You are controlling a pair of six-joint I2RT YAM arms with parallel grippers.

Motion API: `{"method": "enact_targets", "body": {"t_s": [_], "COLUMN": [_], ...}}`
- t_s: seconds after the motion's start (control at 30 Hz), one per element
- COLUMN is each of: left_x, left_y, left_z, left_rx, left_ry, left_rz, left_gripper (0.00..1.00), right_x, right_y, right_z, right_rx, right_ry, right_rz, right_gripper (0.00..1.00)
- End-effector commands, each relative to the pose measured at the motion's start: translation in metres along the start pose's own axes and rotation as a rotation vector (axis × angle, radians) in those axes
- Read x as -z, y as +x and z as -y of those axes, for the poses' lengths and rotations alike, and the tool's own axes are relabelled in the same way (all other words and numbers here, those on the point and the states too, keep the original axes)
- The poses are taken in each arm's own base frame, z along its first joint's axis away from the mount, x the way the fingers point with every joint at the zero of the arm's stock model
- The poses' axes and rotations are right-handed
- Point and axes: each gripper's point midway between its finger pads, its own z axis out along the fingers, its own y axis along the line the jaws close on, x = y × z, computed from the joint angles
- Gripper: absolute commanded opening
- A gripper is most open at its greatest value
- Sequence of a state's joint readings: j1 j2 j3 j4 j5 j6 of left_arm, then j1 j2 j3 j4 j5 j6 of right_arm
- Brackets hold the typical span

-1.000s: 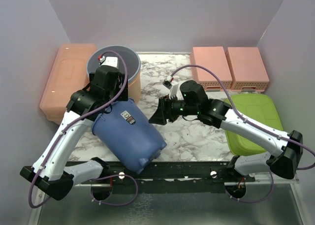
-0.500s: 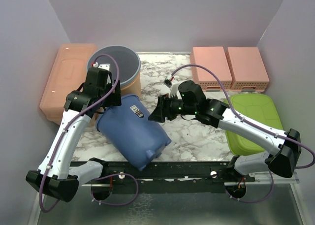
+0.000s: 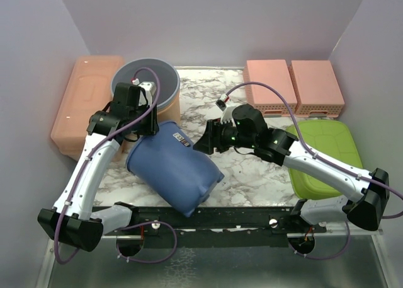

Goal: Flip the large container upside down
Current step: Adjust the container at the center of the board.

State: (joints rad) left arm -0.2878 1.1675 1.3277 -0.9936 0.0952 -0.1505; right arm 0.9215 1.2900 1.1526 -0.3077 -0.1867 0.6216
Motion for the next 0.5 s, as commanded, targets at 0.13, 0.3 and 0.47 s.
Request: {"method": "enact_targets", "body": {"t_s": [0.13,0.3,0.47], "left_x": [-0.002,-0.009,-0.018], "left_y": [0.025,0.017,0.011], "left_z": [0.018,0.042,0.055], "left_rx": [0.039,0.117,0.208], "left_ry": [0.098,0.226,0.293], "left_rz": [-0.124,-0.071,-0.016], "left_gripper": [0.12,0.0,0.0], "right_x": [0.009,0.03,0.063], "right_y": [-0.01,-0.026,-0.038], "right_z": [0.017,0.043,0.072], "right_rx": [-0.018,-0.039,-0.04], "right_ry": [0.109,0.275,0.453], "right_rz": [0.072,0.175,0.277], "right_gripper": [0.6,0.64,0.69]}}
